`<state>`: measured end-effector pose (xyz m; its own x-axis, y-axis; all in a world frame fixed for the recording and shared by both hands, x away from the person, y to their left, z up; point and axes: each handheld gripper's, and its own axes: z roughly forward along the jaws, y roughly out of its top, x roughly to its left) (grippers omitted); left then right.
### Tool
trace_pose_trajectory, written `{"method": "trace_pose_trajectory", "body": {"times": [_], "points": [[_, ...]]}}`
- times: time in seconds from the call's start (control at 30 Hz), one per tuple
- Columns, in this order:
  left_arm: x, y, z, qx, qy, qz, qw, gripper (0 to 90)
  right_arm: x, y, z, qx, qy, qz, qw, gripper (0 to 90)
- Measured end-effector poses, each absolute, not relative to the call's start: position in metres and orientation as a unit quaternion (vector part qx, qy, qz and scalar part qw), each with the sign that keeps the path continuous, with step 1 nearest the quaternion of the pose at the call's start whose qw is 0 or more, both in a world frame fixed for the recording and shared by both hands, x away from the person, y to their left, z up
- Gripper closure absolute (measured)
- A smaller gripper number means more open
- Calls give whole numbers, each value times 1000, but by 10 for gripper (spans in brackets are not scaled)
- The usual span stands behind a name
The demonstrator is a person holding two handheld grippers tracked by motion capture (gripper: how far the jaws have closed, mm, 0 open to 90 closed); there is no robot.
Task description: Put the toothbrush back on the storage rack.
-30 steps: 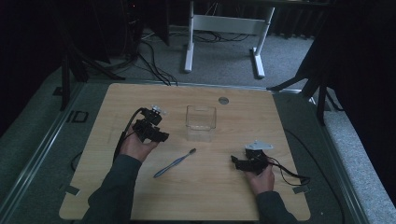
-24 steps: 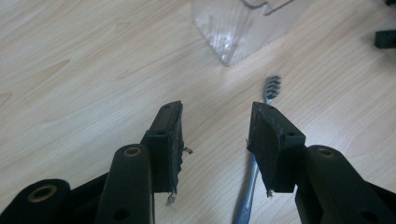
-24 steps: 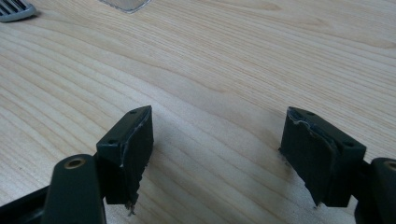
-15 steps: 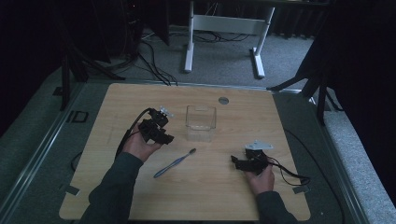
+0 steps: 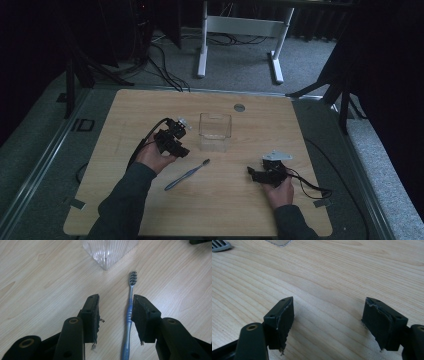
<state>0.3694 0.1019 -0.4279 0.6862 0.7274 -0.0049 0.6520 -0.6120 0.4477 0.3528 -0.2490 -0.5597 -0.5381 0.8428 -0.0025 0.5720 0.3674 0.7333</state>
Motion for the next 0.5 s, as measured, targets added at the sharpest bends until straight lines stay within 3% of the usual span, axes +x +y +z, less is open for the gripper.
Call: {"method": "trace_pose_trajectory", "body": {"times": [0.5], "points": [[371,90,-434,903,372,78,200,577,353,-249,-560,440,804,350,193,250]]}}
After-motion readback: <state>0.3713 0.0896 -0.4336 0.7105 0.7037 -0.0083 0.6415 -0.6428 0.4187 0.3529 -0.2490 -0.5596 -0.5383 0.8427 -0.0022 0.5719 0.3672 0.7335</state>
